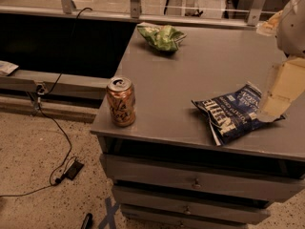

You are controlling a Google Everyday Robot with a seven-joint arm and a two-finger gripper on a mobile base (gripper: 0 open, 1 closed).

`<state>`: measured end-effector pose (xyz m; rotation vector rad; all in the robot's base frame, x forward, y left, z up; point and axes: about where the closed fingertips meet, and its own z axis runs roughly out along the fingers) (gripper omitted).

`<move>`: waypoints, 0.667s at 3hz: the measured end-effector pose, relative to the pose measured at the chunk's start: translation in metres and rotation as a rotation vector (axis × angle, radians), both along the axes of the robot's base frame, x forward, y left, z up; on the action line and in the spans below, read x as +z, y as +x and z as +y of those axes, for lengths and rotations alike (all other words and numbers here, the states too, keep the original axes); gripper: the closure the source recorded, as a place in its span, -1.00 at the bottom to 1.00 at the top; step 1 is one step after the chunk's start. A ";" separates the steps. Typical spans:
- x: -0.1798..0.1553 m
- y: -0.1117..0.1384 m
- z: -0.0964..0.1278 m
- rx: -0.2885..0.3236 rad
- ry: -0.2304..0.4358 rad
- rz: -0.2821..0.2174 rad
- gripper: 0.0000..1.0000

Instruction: Move blue chip bag near orange can

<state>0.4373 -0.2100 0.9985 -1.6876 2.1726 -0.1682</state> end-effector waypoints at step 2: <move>-0.016 0.008 -0.006 0.005 -0.006 0.009 -1.00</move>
Offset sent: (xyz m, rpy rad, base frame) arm 0.0211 -0.0167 -0.0424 -0.0140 0.0363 0.0121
